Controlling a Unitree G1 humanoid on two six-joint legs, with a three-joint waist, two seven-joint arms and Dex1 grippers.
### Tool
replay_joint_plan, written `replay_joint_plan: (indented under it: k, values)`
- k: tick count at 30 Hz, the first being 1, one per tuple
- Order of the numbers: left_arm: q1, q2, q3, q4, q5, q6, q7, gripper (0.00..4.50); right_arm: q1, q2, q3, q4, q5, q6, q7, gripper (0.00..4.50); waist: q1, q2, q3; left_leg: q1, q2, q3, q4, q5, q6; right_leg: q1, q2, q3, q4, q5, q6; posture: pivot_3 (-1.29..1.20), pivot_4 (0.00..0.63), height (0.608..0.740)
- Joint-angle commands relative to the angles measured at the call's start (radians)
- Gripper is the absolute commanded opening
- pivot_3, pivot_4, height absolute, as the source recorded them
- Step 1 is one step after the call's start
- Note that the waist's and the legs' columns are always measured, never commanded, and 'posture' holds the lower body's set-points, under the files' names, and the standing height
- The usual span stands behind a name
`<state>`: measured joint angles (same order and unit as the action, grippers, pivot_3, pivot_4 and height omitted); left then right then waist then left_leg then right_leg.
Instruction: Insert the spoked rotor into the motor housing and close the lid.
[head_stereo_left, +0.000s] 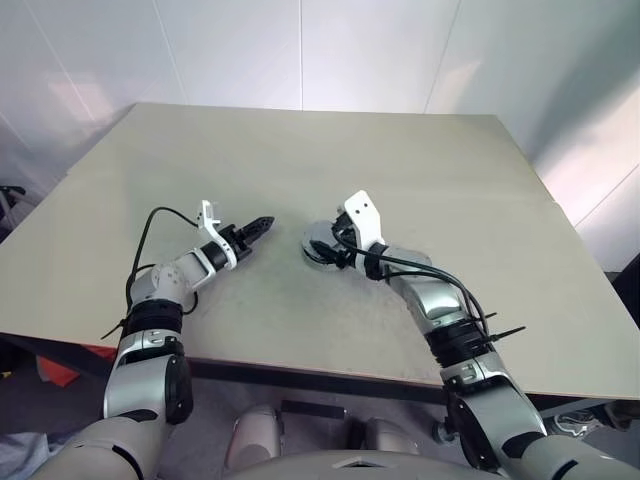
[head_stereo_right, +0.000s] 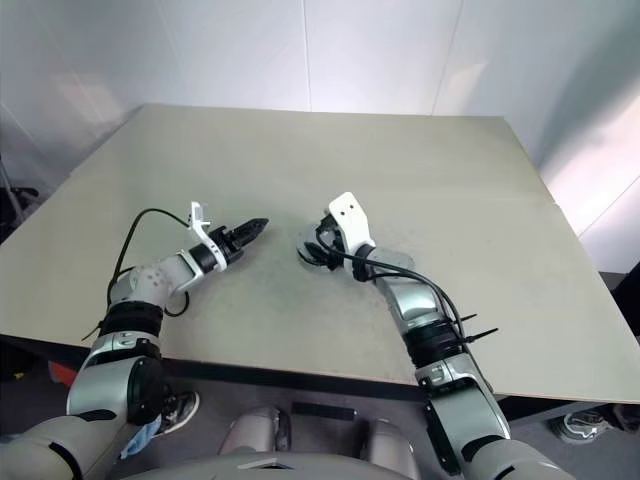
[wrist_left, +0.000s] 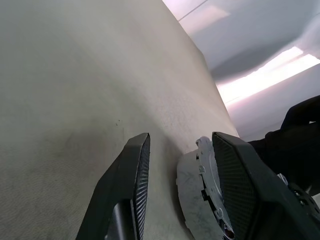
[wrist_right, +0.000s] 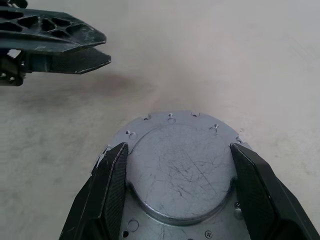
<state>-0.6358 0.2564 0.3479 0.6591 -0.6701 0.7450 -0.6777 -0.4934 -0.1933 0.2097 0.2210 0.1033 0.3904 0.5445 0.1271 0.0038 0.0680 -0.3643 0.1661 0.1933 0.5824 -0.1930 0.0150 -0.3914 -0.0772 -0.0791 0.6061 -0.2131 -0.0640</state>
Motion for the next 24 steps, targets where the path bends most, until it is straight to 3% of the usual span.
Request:
replay_joint_plan:
  k: [1, 5, 14, 24]
  values:
    - [-0.015, 0.000, 0.005, -0.019, 0.002, -0.018, -0.009, 2.09, 0.008, -0.011, -0.004, -0.058, 0.009, 0.025, 0.019, 3.11, -0.001, 0.000, 0.000, 0.000, 0.000, 0.000, 0.000, 0.000, 0.000, 0.000, 0.000, 0.000, 0.000, 0.000, 0.000, 0.00, 0.000, 0.740]
    - [-0.015, -0.005, 0.006, -0.013, 0.006, -0.021, -0.009, 2.09, 0.017, 0.000, 0.001, -0.034, 0.003, 0.026, 0.019, 3.11, -0.001, 0.000, 0.000, 0.000, 0.000, 0.000, 0.000, 0.000, 0.000, 0.000, 0.000, 0.000, 0.000, 0.000, 0.000, 0.00, 0.000, 0.740]
    - [-0.010, -0.006, 0.012, -0.015, 0.007, -0.016, -0.004, 2.09, 0.001, 0.066, -0.110, -0.114, 0.156, 0.135, 0.043, 3.11, -0.006, 0.000, 0.000, 0.001, 0.000, 0.000, 0.000, 0.000, 0.000, 0.000, 0.000, 0.000, 0.000, 0.000, 0.000, 0.00, 0.000, 0.740]
    - [-0.005, -0.007, 0.012, -0.021, 0.007, -0.016, -0.004, 2.09, 0.057, -0.005, 0.024, -0.128, 0.037, 0.027, 0.079, 3.11, -0.005, 0.000, 0.000, 0.001, 0.000, 0.000, 0.000, 0.000, 0.000, 0.000, 0.000, 0.000, 0.000, 0.000, 0.000, 0.00, 0.000, 0.740]
